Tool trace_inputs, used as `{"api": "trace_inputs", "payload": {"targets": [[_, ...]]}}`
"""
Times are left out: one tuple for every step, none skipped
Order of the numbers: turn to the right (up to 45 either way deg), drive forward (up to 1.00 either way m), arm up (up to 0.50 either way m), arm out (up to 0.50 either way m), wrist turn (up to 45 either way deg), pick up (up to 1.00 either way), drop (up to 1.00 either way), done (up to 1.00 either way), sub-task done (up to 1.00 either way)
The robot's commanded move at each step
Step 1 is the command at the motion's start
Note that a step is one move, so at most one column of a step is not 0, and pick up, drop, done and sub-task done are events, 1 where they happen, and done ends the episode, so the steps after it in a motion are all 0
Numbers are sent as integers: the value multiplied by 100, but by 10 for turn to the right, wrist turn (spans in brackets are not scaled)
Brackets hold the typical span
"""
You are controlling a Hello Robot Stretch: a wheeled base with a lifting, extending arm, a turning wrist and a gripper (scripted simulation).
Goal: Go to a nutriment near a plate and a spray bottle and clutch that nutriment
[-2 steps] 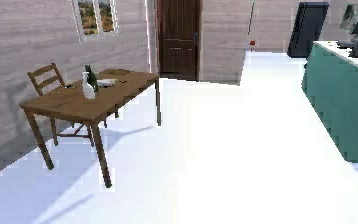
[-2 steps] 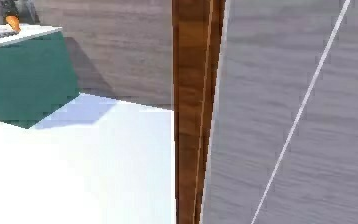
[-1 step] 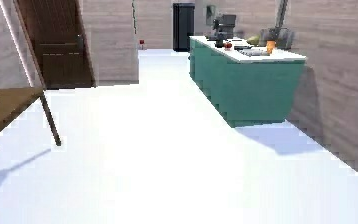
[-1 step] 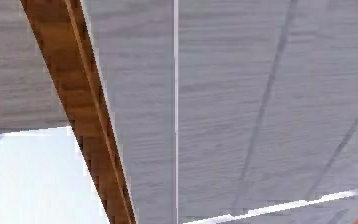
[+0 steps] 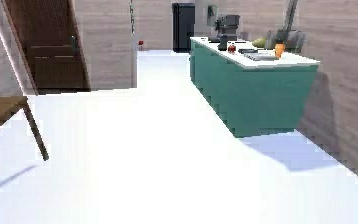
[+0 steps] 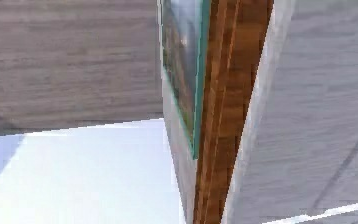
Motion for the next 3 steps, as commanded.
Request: {"api": "trace_inputs", "payload": {"targets": [[-450, 0, 0, 0, 0, 0, 0, 0, 0], [-300, 0, 0, 0, 0, 0, 0, 0, 0], [0, 90, 0, 0, 0, 0, 0, 0, 0]]}}
